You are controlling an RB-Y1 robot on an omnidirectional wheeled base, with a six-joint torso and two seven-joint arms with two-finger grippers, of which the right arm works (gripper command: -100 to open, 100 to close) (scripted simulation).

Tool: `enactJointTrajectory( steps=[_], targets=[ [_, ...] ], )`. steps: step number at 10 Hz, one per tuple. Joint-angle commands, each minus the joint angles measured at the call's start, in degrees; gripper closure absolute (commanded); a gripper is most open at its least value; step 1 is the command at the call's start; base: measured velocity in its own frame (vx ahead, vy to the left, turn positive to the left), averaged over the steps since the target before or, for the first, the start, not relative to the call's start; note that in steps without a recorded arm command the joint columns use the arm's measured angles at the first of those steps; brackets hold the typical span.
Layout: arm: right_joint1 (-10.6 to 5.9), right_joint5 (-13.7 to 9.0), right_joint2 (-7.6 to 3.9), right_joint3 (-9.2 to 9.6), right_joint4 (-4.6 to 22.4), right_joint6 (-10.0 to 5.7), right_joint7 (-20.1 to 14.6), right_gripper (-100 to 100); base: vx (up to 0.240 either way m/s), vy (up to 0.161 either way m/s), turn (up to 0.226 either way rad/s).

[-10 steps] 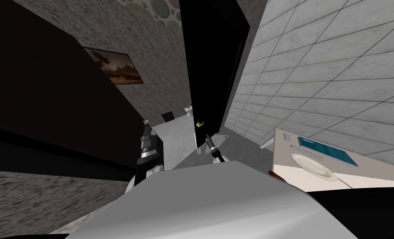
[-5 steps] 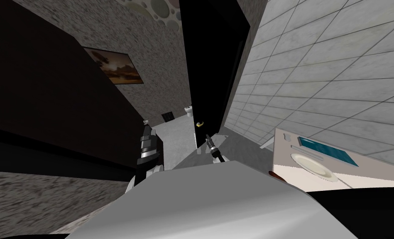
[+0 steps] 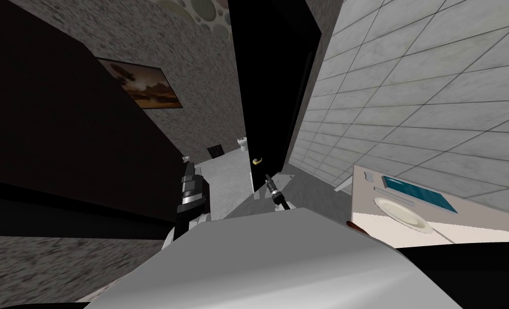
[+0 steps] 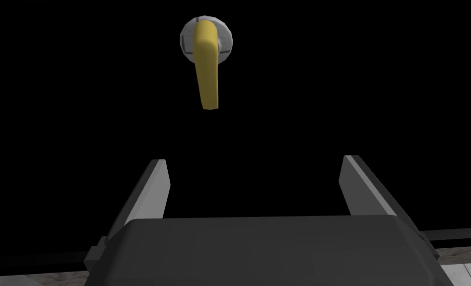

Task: Push the door open

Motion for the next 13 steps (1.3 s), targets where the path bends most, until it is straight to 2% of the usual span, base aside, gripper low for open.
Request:
enactJointTrajectory(
  steps=[1, 13],
  targets=[
    [0.00, 0.0, 0.00, 0.00, 0.0, -0.01, 0.0, -100, -0.002, 0.006, 0.022],
    [0.00, 0.1, -0.03, 0.28, 0.2, -0.01, -0.2, -100, 0.005, 0.001, 0.005]
  ],
)
